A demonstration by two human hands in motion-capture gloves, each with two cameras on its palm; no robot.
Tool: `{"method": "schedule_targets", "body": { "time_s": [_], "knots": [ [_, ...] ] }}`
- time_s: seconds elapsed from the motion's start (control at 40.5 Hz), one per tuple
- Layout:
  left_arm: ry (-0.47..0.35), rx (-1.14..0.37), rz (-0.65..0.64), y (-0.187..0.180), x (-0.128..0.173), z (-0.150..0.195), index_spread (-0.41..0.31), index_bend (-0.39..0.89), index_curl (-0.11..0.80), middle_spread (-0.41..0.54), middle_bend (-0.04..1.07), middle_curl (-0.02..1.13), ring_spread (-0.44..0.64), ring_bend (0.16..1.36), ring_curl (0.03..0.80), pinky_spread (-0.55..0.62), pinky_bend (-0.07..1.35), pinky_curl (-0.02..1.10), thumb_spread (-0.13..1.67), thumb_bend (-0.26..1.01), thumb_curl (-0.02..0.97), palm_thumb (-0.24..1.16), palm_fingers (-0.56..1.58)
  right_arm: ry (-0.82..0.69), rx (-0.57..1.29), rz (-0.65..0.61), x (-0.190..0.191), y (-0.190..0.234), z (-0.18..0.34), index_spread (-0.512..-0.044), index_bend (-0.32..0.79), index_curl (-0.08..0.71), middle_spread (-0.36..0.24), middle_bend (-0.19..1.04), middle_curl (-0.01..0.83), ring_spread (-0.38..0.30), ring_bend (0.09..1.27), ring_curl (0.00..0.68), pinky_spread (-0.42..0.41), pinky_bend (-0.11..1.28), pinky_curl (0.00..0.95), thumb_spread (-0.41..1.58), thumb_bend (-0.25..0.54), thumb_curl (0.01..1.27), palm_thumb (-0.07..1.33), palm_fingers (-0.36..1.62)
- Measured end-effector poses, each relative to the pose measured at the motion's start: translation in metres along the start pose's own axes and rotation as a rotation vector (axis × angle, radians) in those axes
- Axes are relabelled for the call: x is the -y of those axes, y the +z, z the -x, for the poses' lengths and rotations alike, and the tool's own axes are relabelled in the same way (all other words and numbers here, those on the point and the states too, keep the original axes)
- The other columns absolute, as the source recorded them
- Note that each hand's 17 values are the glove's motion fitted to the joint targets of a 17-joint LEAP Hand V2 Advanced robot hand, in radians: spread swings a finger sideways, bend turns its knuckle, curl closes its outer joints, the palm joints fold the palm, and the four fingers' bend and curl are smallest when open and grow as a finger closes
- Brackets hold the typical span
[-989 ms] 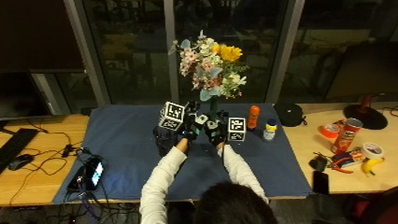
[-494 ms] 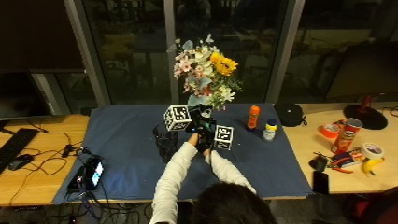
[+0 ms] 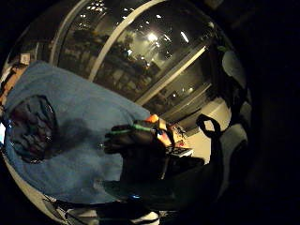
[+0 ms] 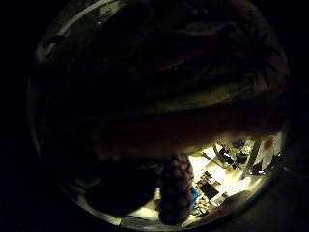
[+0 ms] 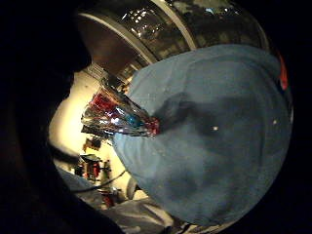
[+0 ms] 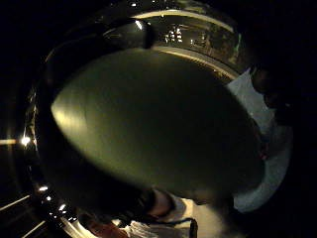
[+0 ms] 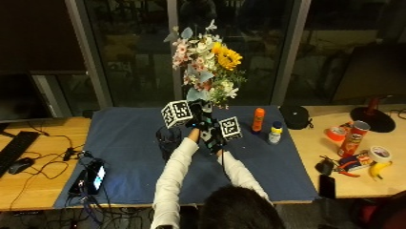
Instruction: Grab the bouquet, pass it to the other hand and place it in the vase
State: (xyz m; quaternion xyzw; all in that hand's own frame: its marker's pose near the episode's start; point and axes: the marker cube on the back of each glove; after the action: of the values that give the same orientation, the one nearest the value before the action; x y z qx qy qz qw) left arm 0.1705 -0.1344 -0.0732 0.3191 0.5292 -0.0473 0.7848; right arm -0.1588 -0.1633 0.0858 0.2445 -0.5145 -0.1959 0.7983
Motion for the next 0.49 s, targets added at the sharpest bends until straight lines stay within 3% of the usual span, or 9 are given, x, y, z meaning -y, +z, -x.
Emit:
{"method": "schedule_targets", "body": {
  "time_s": [0.074,0.148,0.247,0.272,0.321,0.371,0.494],
  "knots": [
    [0.036,0.025,-0.025,-0.01,0.01,-0.009,-0.291,0.39,0.438,-0.362,0.78,0.6,-0.38,0.86,0.487,-0.41,0.67,0.5,0.74,-0.03,0.547,0.76,1.4,0.137,-0.033,0.022,-0.005,-0.002,-0.008,-0.257,0.03,0.409,-0.176,0.42,0.465,-0.208,0.71,0.444,-0.253,0.75,0.454,0.83,-0.047,0.58,0.77,0.87],
    [0.068,0.049,-0.054,-0.022,0.022,-0.016,-0.295,0.39,0.451,-0.364,0.78,0.6,-0.38,0.87,0.49,-0.42,0.68,0.5,0.73,-0.03,0.558,0.77,1.39,0.058,-0.021,0.033,-0.003,-0.004,0.0,-0.263,0.02,0.366,-0.171,0.41,0.458,-0.211,0.69,0.428,-0.239,0.73,0.432,0.86,-0.045,0.56,0.74,0.86],
    [0.101,0.058,-0.085,-0.041,0.04,-0.028,-0.299,0.39,0.467,-0.365,0.79,0.61,-0.39,0.88,0.492,-0.42,0.69,0.51,0.72,-0.03,0.569,0.77,1.39,0.061,-0.047,0.05,-0.002,-0.012,-0.001,-0.266,0.04,0.324,-0.168,0.38,0.452,-0.214,0.67,0.415,-0.218,0.7,0.411,0.89,-0.045,0.54,0.71,0.86],
    [0.106,0.059,-0.091,-0.046,0.044,-0.031,-0.3,0.39,0.47,-0.365,0.79,0.61,-0.39,0.88,0.492,-0.42,0.69,0.51,0.71,-0.03,0.572,0.77,1.39,0.057,-0.052,0.054,-0.001,-0.014,-0.002,-0.266,0.05,0.317,-0.195,0.37,0.448,-0.214,0.66,0.414,-0.216,0.7,0.407,0.89,-0.049,0.53,0.7,0.85],
    [0.113,0.062,-0.102,-0.055,0.051,-0.036,-0.301,0.38,0.477,-0.365,0.79,0.61,-0.39,0.88,0.493,-0.42,0.69,0.51,0.71,-0.03,0.577,0.77,1.39,0.112,-0.071,0.053,-0.002,-0.019,-0.003,-0.267,0.04,0.299,-0.175,0.37,0.449,-0.215,0.66,0.414,-0.211,0.69,0.402,0.9,-0.033,0.53,0.71,0.87],
    [0.117,0.067,-0.118,-0.065,0.058,-0.042,-0.302,0.38,0.484,-0.366,0.79,0.61,-0.39,0.88,0.493,-0.43,0.69,0.51,0.71,-0.03,0.581,0.77,1.38,0.156,-0.075,0.044,-0.002,-0.023,-0.003,-0.266,0.07,0.293,-0.206,0.36,0.445,-0.216,0.64,0.407,-0.201,0.66,0.39,0.91,-0.051,0.51,0.66,0.87],
    [0.101,0.058,-0.159,-0.093,0.078,-0.049,-0.305,0.38,0.499,-0.366,0.8,0.6,-0.39,0.88,0.493,-0.43,0.69,0.51,0.7,-0.03,0.59,0.77,1.38,0.067,-0.066,0.052,0.008,-0.036,-0.002,-0.265,0.09,0.282,-0.201,0.35,0.444,-0.211,0.6,0.403,-0.168,0.59,0.374,0.94,-0.047,0.49,0.62,0.85]
  ]
}}
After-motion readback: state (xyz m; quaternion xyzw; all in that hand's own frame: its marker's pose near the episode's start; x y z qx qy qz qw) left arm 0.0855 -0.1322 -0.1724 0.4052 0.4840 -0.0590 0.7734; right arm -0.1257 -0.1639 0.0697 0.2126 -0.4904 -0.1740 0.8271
